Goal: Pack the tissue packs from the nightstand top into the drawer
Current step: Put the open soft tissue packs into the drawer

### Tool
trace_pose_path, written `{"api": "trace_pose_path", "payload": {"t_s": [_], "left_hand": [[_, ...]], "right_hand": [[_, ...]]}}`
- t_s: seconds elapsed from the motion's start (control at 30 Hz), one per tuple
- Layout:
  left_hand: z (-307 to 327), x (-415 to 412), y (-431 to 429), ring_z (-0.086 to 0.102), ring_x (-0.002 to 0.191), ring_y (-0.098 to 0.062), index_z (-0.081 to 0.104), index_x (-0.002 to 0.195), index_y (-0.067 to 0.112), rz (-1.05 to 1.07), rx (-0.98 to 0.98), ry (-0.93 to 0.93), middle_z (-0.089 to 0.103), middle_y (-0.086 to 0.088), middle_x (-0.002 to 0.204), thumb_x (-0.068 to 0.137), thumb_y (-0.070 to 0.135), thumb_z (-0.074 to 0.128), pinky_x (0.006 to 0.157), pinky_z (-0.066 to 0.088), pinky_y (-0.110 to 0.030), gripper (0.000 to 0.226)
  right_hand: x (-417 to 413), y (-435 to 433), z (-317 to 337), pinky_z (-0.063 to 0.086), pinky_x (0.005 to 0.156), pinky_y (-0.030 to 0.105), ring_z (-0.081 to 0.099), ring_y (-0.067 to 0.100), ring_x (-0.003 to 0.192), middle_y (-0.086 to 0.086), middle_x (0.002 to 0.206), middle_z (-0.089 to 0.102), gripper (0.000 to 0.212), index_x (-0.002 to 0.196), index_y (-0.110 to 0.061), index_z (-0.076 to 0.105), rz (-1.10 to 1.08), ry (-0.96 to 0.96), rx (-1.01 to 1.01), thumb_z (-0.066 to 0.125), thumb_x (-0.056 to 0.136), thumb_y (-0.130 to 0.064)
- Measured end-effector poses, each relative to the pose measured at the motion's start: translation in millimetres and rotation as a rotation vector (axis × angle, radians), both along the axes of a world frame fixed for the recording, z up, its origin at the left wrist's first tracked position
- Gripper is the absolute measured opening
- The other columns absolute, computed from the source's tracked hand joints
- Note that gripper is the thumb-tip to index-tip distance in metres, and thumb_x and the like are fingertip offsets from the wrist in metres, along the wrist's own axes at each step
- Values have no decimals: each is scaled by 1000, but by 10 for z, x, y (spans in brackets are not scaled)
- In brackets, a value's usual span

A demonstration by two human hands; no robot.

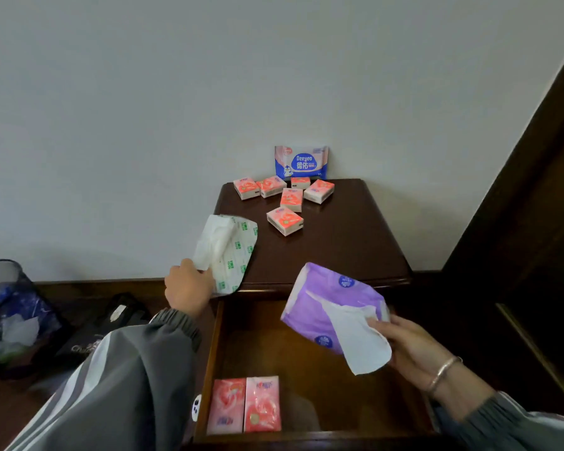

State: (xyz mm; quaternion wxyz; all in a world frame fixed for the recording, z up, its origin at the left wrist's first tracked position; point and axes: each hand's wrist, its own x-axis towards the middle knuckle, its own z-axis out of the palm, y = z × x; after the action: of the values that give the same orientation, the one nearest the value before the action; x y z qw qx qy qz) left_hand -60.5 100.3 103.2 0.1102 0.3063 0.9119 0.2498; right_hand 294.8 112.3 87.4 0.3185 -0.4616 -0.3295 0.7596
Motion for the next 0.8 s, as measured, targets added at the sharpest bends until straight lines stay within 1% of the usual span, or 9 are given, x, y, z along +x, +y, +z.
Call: {"api": "trace_pose_path", "payload": {"t_s": [0.07,0.1,0.27,0.33,0.43,0.5,0.57,0.7,0.8], "left_hand": [[-26,10,-191,58,101,-39,53,110,-3,-54,54,-18,59,-22,110,93,31,55,81,51,-47,38],[-39,24,-284,59,97,-37,53,106,-3,-71,78,-18,61,-21,107,93,29,56,76,50,-44,34],[6,254,-682,51,74,-17,52,91,4,-96,252,-39,63,-13,95,92,22,60,48,31,-17,19],[76,439,-848,50,69,-10,51,87,10,-102,305,-36,60,-4,91,92,21,62,42,32,-13,16],[98,719,-1134,54,64,-1,52,79,16,-153,289,-45,61,5,83,88,21,65,42,36,-9,17],[22,859,-1294,59,64,-3,54,77,18,-216,203,-35,64,7,76,85,22,65,47,40,-16,15],[-78,951,-1374,61,65,-10,53,74,19,-248,83,-35,63,5,71,82,22,62,52,42,-24,12],[-197,1018,-1304,55,66,-15,50,72,15,-224,-94,-63,58,-1,73,82,17,52,53,37,-26,10],[-238,1021,-1128,56,76,-22,50,83,13,-176,-136,-90,60,-5,87,84,17,52,64,43,-29,4]], "right_hand": [[18,-137,-110,58,62,31,71,25,85,14,100,73,27,107,0,62,-31,-104,42,66,81,-7],[23,-186,-151,58,64,33,71,26,86,15,98,73,26,106,0,62,-56,-152,75,67,81,-7],[78,-348,-247,56,84,46,69,29,89,16,95,72,21,95,-2,62,-165,-284,228,73,78,-9],[134,-363,-277,53,89,50,68,29,93,13,97,70,21,93,-6,62,-201,-347,272,74,77,-12],[226,-377,-369,53,89,52,67,31,93,13,96,70,21,90,-9,61,-296,-352,281,76,76,-14],[268,-402,-458,52,88,53,67,34,93,17,96,69,19,88,-9,60,-355,-323,256,75,76,-12],[283,-434,-539,53,84,50,67,33,89,20,97,69,18,88,-8,59,-384,-303,234,73,77,-9],[277,-462,-581,55,66,33,66,23,81,15,95,68,16,88,-10,59,-413,-249,214,72,79,-7],[266,-463,-590,54,60,27,66,20,78,16,93,68,15,87,-8,58,-408,-238,211,71,80,-6]]}}
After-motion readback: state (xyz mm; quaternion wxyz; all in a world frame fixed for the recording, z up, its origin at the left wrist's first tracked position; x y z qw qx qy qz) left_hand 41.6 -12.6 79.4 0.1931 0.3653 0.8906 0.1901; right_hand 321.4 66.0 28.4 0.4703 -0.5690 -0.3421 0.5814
